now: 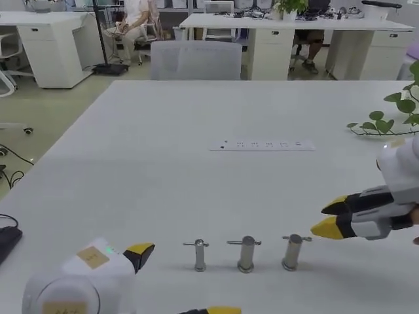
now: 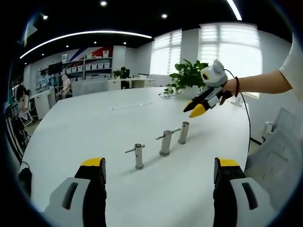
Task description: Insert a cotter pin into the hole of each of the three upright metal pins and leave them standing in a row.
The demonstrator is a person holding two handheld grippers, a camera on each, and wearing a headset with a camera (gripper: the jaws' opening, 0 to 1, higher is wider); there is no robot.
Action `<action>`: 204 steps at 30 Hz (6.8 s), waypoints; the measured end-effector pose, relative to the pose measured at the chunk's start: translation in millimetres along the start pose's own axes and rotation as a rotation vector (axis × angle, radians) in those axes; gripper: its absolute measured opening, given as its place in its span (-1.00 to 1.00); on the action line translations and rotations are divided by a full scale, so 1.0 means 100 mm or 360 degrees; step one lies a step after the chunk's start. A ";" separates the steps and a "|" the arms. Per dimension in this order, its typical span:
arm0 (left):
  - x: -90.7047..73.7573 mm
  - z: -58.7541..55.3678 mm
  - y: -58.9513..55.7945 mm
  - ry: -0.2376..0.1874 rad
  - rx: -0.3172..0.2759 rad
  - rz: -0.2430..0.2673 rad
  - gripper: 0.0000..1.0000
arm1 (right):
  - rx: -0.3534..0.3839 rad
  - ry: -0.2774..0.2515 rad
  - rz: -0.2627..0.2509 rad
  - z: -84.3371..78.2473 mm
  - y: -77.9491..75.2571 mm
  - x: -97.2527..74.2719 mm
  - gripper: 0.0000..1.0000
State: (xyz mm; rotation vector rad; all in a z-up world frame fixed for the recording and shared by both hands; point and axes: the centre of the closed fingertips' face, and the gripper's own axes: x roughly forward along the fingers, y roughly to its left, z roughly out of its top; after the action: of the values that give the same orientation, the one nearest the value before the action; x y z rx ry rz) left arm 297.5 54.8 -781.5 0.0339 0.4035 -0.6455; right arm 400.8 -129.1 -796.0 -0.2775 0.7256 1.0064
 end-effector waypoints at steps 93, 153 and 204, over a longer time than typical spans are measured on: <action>-0.05 0.10 0.05 0.0001 -0.0046 -0.0015 0.66 | -0.0872 0.0428 0.0030 0.08 -0.05 0.29 -0.89; 0.14 0.42 -0.36 -0.0060 -0.0641 -0.0319 -0.91 | -0.1227 -0.0019 0.0297 0.48 1.46 0.12 -0.89; 0.02 0.38 -0.69 -0.0054 -0.0158 -0.0604 -0.99 | -0.0562 -0.0060 0.0716 0.20 1.70 0.11 -0.66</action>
State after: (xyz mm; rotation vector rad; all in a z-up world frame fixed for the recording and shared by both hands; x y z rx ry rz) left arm 272.1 -7.7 -741.0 -0.1514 0.4124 -0.9974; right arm 269.4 -22.5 -769.9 -0.4096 0.5833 1.5684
